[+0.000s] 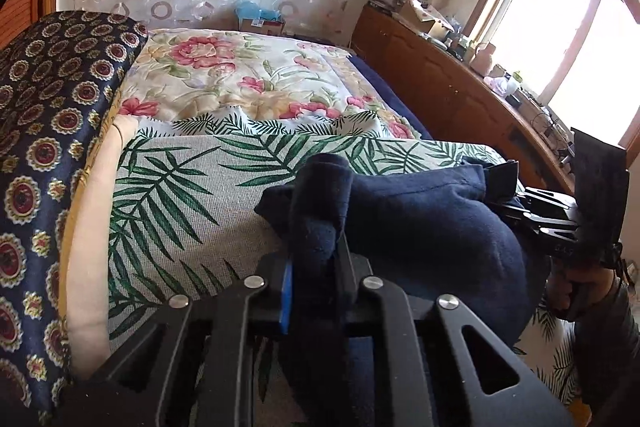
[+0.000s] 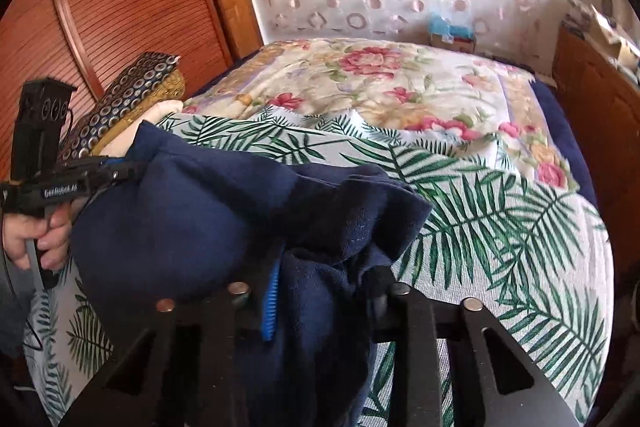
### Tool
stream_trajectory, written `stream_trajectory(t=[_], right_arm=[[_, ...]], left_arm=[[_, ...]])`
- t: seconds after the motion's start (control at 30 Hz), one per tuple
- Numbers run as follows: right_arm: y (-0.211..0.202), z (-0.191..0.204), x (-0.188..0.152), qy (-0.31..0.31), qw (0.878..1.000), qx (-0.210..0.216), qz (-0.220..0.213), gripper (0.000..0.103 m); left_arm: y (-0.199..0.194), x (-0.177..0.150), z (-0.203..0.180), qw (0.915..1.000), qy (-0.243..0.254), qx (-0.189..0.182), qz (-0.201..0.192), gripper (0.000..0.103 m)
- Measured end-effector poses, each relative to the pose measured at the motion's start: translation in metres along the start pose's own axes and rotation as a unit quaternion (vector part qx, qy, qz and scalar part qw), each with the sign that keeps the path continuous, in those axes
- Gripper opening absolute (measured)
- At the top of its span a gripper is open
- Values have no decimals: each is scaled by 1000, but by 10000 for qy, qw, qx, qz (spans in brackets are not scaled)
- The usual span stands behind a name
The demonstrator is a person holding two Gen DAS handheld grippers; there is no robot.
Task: Fold small clothes
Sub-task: 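Lift the folded shirt with both tools and carry it toward the yellow plush toy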
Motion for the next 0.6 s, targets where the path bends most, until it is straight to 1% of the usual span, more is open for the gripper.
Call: stream_trajectory(t=[0.07,0.2,0.3,0.33,0.4,0.5,0.6], right_arm=[[-5,0,0,-33,9999,-19,-113,24],[-32,7,9,-78,9986,96,-523,22],[-56,25,21,-274,9956,235,-868,20],[-63,32,26,-354,9944,284,-959,20],[-74,48,36,-550,9915,370,-1116,20],[-86,72,55,-833,9859,532,-1348,19],[-89,100,75,-1124,9792,770,-1506,19]], left_arm=[[-16,4,-7,9998,28,41,-182,15],[-58,15,-22,9980,42,-48,-625,14],[-95,21,-28,9949,96,69,-1006,14],[-112,24,-28,9931,90,108,-1165,14],[-134,26,-24,9904,57,200,-1367,14],[-172,26,-7,9845,-7,509,-1681,14],[-199,23,13,9779,-106,865,-1900,14]])
Point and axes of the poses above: each gripper's, at about its wrist camera, not at the fingertips, and y roughly the way its jaws point, z to its left, x to its top, the point moved 9 cm from there along y, roughly the way its jaws point, and after that the axes turned 6 degrees about y, right-handed, at the moved point
